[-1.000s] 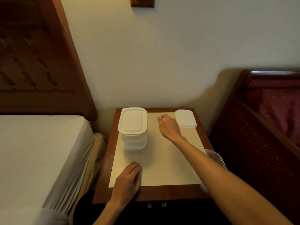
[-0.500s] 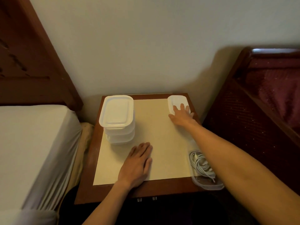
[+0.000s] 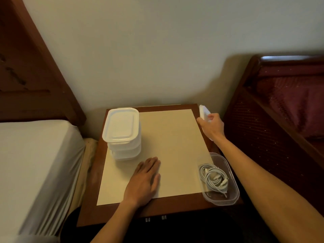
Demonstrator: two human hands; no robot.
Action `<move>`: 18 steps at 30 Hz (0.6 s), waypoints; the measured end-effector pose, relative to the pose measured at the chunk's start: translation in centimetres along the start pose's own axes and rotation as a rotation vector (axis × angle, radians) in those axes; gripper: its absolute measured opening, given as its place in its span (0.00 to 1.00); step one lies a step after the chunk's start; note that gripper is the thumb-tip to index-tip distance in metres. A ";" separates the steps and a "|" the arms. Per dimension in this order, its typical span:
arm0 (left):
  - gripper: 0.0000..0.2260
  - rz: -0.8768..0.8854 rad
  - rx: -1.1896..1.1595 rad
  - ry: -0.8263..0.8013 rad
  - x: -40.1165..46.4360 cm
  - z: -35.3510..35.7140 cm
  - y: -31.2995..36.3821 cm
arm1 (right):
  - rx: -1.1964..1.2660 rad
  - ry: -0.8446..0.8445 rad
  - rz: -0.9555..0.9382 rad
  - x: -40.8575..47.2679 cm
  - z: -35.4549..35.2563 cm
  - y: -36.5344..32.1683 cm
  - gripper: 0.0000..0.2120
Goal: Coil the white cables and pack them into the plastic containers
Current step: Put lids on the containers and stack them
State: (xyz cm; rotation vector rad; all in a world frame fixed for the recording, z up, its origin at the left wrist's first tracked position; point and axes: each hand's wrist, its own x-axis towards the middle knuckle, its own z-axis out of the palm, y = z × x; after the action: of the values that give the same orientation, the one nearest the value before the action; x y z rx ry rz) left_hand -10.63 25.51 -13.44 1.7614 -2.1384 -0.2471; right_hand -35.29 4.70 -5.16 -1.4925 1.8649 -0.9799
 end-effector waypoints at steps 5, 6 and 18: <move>0.23 0.009 0.016 0.003 0.0 0.0 0.2 | 0.241 0.253 0.089 -6.4 -7.4 0.5 0.12; 0.23 0.006 0.023 0.008 0.0 0.1 0.2 | 0.233 0.237 0.109 -8.2 -8.5 1.0 0.11; 0.14 -0.462 -0.584 0.139 3.4 -0.9 13.3 | -0.088 0.055 0.206 -16.7 -7.1 6.4 0.19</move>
State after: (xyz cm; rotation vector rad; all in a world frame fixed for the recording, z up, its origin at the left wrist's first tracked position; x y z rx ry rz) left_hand -22.91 25.03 -7.35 1.8027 -1.3441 -0.7544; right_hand -40.69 23.10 -6.63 -1.3016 2.0769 -0.8597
